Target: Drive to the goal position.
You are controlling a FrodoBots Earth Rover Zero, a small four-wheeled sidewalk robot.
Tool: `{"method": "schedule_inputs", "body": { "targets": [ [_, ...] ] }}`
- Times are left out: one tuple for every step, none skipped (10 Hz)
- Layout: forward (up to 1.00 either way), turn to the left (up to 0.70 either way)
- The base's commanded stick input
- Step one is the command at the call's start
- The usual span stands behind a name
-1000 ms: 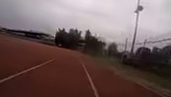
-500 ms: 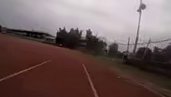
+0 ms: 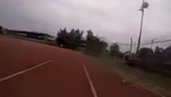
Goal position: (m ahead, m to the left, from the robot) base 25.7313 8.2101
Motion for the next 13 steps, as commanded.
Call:
{"method": "schedule_inputs", "body": {
  "targets": [
    [0.70, 0.00],
    [0.70, 0.00],
    [0.70, 0.00],
    [0.70, 0.00],
    [0.70, 0.00],
    [0.70, 0.00],
    [0.70, 0.00],
    [0.70, 0.00],
    [0.70, 0.00],
    [0.70, 0.00],
    [0.70, 0.00],
    [0.70, 0.00],
    [0.70, 0.00]
  ]
}}
